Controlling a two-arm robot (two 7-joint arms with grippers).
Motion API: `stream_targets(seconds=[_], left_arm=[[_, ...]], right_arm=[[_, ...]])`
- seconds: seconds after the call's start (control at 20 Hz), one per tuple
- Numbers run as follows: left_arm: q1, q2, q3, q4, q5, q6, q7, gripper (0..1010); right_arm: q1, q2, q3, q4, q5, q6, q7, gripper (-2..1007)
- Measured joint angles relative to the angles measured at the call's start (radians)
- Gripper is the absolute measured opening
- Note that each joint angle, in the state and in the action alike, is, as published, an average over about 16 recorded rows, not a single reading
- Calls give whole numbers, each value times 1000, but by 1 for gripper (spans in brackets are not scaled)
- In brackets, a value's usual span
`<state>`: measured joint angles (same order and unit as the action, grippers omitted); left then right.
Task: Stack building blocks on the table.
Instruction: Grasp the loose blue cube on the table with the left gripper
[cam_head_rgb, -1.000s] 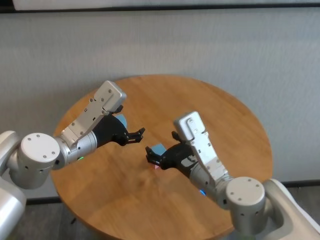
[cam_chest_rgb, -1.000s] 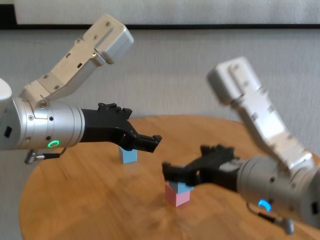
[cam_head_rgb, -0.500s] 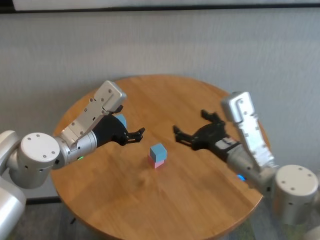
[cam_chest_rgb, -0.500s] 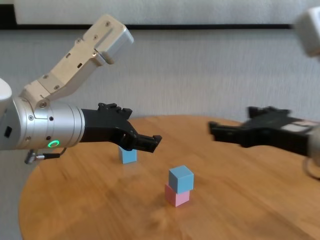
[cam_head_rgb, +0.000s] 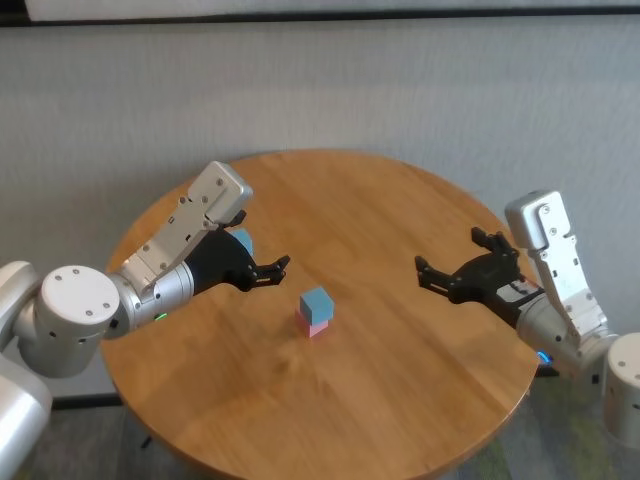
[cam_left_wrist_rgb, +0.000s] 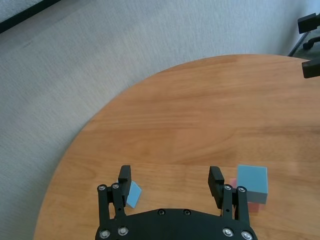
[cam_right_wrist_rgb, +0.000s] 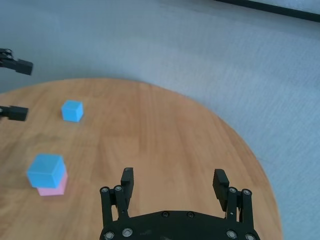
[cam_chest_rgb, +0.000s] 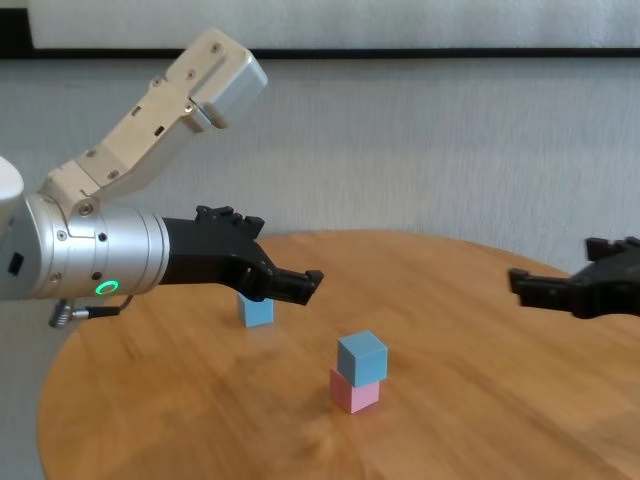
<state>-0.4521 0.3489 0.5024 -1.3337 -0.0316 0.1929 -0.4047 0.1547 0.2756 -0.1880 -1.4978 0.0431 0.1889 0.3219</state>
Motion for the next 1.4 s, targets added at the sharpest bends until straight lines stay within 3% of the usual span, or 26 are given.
stream_targets(seconds=[0.35, 0.65, 1.1, 1.4], left_arm=[[0, 0, 0, 0, 0, 0, 0, 1000], [8, 5, -13, -6, -3, -9, 1, 1000], [41, 16, -78, 10, -27, -53, 9, 1000], [53, 5, -124, 53, -58, -81, 8, 1000]], right_arm=[[9, 29, 10, 26, 4, 6, -3, 1000], [13, 36, 9, 32, 4, 8, -1, 1000], [13, 31, 7, 30, 0, 8, -5, 1000], [12, 29, 7, 29, -2, 7, -6, 1000]])
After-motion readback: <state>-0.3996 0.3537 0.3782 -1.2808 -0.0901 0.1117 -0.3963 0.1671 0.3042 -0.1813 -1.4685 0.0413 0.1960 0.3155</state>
